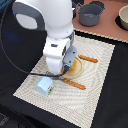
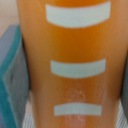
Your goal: Interact with the objects in diverse but meaningful ways.
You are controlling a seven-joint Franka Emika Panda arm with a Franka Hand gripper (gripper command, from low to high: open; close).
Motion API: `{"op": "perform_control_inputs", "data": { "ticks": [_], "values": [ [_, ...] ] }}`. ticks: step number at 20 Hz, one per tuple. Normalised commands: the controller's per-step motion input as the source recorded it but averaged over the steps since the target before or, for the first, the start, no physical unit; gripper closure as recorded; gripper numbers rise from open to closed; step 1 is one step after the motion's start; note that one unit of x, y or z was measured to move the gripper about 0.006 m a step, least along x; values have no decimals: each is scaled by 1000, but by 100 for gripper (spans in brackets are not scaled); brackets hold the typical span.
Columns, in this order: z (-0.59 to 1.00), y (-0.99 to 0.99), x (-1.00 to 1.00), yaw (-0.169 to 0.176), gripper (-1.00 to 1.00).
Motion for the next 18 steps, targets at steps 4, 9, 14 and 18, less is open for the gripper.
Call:
{"op": "perform_control_inputs", "data": {
  "ticks": [4, 9, 14, 18],
  "values": [
    [694, 6, 595, 0, -100],
    [836, 19, 515, 0, -100],
    [894, 3, 170, 0, -100],
    [299, 109, -232, 0, -100]
  ]
}}
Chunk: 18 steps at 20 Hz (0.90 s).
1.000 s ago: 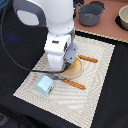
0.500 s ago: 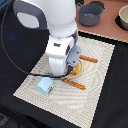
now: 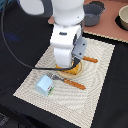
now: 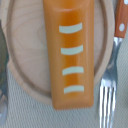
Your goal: Interact with the objects in diverse but meaningful ways.
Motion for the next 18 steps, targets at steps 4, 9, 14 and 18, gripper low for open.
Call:
{"op": "perform_control_inputs", "data": {
  "ticks": [4, 9, 14, 18],
  "values": [
    [20, 346, -454, 0, -100],
    [99, 529, -406, 0, -100],
    [38, 379, -149, 0, -100],
    [0, 0, 0, 0, -100]
  ]
}}
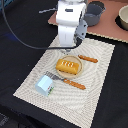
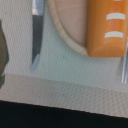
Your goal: Interact with the objects in diverse but meaningful ways.
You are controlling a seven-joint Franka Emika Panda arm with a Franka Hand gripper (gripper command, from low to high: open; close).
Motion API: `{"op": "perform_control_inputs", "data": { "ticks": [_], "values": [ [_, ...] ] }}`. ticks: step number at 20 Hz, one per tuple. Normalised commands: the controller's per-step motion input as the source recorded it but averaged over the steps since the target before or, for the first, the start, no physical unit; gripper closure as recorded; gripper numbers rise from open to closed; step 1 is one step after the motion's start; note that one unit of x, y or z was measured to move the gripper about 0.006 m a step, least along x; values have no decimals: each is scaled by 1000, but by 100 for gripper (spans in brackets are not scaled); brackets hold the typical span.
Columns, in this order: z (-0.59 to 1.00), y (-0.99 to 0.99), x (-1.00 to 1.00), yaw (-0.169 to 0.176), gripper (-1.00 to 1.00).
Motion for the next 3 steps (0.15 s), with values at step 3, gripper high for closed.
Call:
{"op": "perform_control_inputs", "data": {
  "ticks": [3],
  "values": [
    [0, 0, 0, 0, -100]
  ]
}}
